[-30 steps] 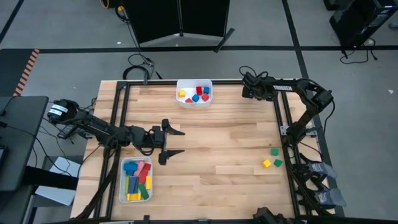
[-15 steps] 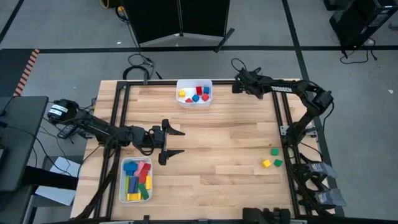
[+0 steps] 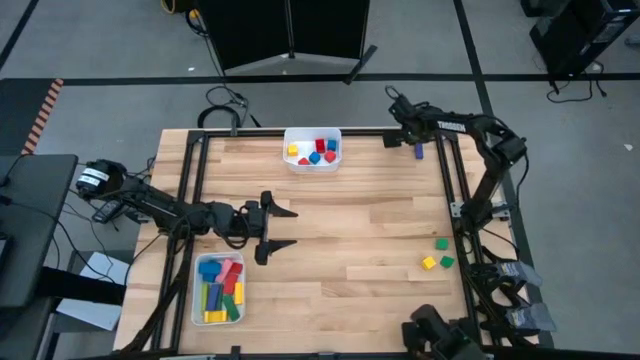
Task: Sort blocks by size
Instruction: Put the violet rectangular block into the bottom white bin
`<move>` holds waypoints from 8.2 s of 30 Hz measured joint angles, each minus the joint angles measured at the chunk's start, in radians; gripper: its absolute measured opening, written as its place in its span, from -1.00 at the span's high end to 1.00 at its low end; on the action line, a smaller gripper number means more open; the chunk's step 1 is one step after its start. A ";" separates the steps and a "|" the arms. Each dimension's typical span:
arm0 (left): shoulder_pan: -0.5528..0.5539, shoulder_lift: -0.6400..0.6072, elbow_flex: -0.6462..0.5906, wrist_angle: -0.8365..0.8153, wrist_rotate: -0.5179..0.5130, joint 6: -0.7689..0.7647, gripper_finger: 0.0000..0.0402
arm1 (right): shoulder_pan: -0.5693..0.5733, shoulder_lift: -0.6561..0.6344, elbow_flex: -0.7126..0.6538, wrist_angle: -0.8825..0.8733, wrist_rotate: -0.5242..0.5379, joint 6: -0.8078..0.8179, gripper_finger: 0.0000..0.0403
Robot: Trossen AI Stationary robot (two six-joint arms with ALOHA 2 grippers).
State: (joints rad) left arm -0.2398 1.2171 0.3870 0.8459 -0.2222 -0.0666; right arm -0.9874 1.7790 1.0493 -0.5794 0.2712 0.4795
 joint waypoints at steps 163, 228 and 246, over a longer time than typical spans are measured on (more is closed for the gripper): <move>0.002 0.000 0.000 -0.005 0.055 -0.069 -0.76 | 0.091 0.017 -0.066 -0.189 0.007 0.349 0.27; 0.091 0.000 0.000 0.026 0.005 -0.179 -0.76 | 0.515 -0.079 -0.067 0.220 -0.098 -0.006 0.34; 0.130 0.000 0.000 0.023 0.016 -0.270 -0.76 | 0.806 -0.080 -0.185 0.661 -0.098 0.123 0.34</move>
State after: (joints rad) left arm -0.1102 1.2171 0.3870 0.8684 -0.2059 -0.3363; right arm -0.1816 1.6989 0.8645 0.0816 0.1734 0.6023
